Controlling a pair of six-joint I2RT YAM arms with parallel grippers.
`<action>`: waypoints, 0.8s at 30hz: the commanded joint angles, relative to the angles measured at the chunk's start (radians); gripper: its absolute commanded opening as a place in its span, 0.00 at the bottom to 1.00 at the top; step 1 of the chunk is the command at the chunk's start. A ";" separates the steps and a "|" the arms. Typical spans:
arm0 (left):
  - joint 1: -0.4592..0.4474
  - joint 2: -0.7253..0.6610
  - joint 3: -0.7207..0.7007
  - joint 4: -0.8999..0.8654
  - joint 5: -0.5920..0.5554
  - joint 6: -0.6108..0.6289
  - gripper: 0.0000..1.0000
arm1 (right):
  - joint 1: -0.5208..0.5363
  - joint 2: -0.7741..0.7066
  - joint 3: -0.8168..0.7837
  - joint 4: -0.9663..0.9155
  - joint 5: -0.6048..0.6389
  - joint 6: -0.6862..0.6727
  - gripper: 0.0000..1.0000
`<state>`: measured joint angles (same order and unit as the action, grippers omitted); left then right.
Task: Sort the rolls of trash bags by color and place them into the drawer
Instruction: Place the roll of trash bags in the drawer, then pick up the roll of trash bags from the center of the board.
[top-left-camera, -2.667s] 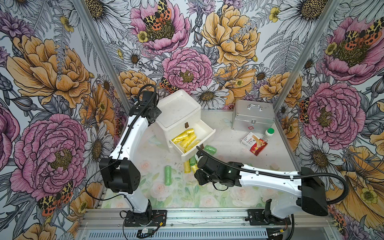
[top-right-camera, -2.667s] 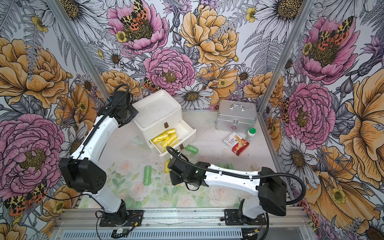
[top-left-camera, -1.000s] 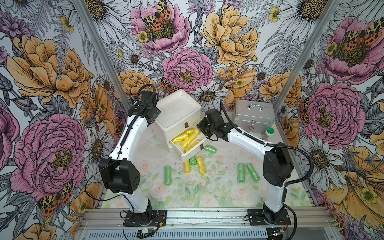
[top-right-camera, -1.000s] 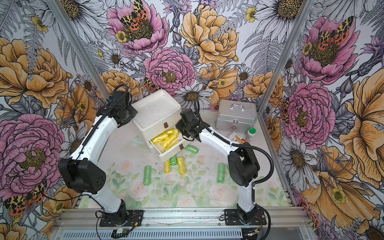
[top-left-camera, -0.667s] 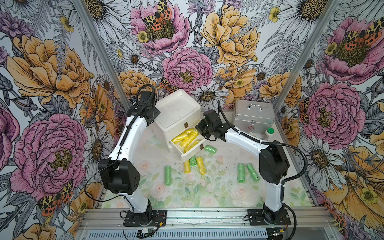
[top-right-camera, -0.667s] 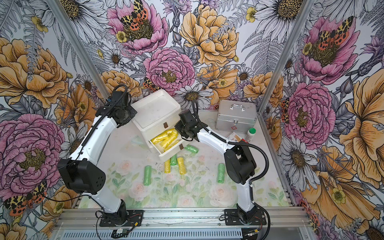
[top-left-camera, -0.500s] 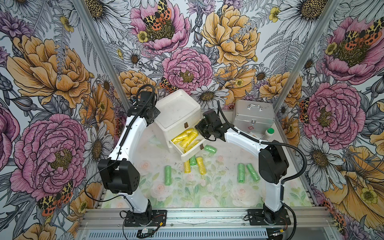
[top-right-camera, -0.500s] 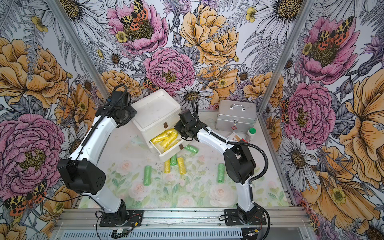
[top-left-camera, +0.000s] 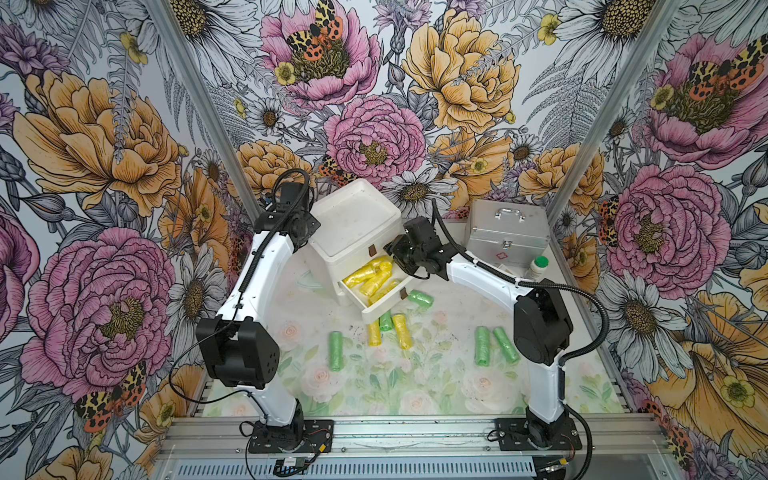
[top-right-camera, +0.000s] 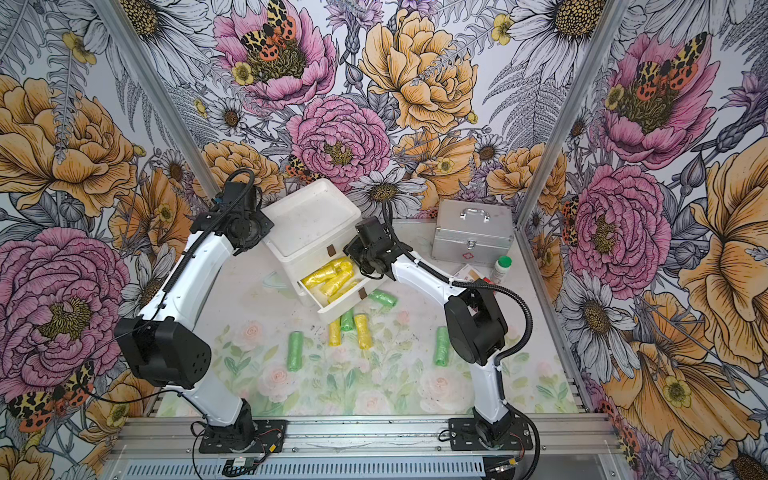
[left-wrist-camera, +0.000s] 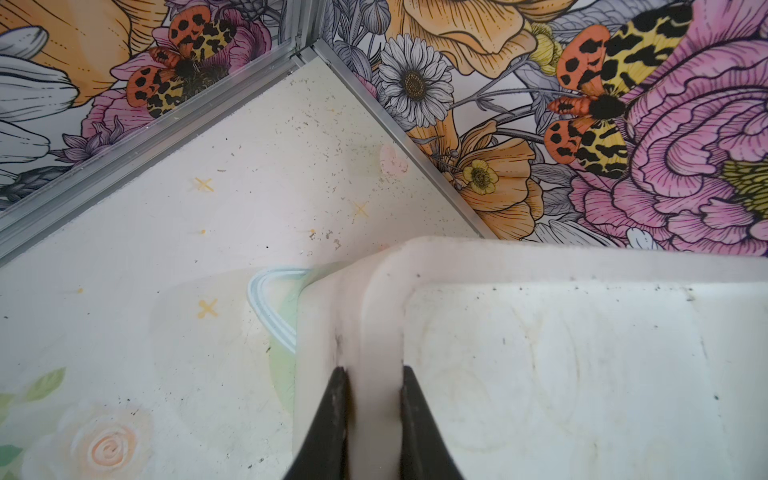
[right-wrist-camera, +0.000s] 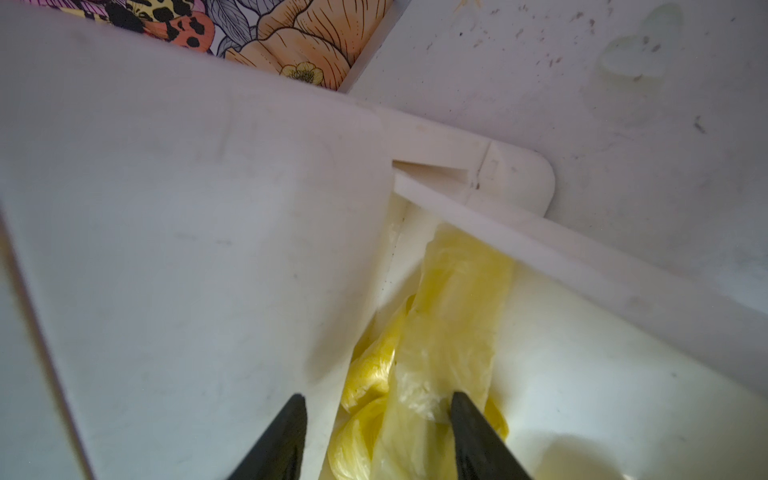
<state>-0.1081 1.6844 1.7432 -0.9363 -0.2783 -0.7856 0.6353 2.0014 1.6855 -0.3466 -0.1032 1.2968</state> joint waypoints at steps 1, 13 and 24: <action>-0.010 0.047 -0.026 -0.221 0.145 -0.069 0.00 | 0.003 -0.092 -0.009 0.021 0.000 -0.084 0.57; -0.023 0.109 0.032 -0.221 0.138 -0.079 0.00 | 0.019 -0.456 -0.407 0.020 0.036 -0.438 0.62; -0.047 0.125 0.050 -0.221 0.136 -0.087 0.00 | 0.232 -0.510 -0.707 0.021 0.202 -0.559 0.62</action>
<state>-0.1253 1.7443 1.8324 -1.0023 -0.2874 -0.7860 0.8223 1.4830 0.9897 -0.3405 0.0174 0.7990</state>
